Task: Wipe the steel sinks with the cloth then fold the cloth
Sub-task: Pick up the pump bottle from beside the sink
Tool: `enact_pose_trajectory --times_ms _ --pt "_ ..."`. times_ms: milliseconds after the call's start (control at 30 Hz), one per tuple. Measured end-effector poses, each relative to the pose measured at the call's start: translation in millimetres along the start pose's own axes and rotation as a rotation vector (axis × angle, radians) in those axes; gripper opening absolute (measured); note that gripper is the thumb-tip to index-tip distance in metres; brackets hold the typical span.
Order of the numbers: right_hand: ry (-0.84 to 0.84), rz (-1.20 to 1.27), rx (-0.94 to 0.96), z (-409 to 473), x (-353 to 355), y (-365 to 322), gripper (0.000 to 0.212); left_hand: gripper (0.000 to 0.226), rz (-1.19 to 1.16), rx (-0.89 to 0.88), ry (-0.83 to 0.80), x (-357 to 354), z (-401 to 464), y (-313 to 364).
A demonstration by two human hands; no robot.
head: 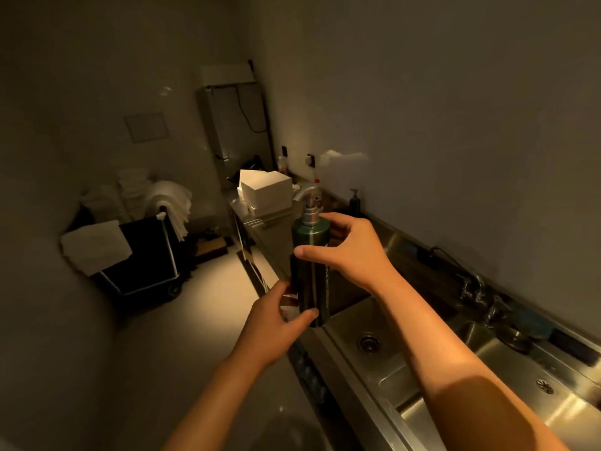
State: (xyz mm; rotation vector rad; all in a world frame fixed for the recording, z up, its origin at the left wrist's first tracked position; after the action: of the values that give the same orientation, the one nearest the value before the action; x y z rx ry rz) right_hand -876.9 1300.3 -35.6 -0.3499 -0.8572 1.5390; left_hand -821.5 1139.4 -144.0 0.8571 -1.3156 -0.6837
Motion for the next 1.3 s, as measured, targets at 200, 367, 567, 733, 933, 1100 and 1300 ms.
enact_pose_trajectory --times_ms 200,367,567,733,933,1100,1300 --pt "-0.04 0.075 -0.01 47.0 4.5 51.0 0.053 0.046 -0.004 0.052 0.048 -6.6 58.1 -1.5" --pt "-0.106 0.104 -0.018 79.4 0.5 87.5 0.051 0.048 -0.018 0.083 0.095 -9.7 94.1 -6.4" --pt "-0.142 0.128 -0.045 108.4 -27.2 127.6 0.049 0.05 -0.026 0.138 0.104 2.3 133.9 -33.7" --pt "-0.142 0.117 -0.083 136.0 -62.8 160.5 0.053 0.05 -0.031 0.153 0.104 22.9 176.5 -66.2" --pt "-0.103 0.025 -0.095 185.4 -121.6 193.0 0.051 0.053 -0.063 0.128 0.026 66.0 240.3 -112.1" --pt "-0.039 -0.038 -0.103 233.3 -166.9 211.6 0.055 0.057 -0.091 0.087 -0.049 111.5 305.5 -136.9" --pt "0.073 -0.12 -0.112 275.0 -189.3 224.5 0.049 0.06 -0.109 0.05 -0.172 143.2 367.8 -149.1"
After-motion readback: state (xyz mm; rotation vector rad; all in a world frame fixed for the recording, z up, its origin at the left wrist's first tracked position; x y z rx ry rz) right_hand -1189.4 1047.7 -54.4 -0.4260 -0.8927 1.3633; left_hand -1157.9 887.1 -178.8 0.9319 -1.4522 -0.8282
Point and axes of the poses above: each hand's wrist, its own z-axis towards the middle knuckle, its own x-axis out of the back of the hand, y = z × x, the point moved 8 cm from there along z, towards the middle knuckle, and after that the axes turned 15 degrees about x, right-handed, at the moved point
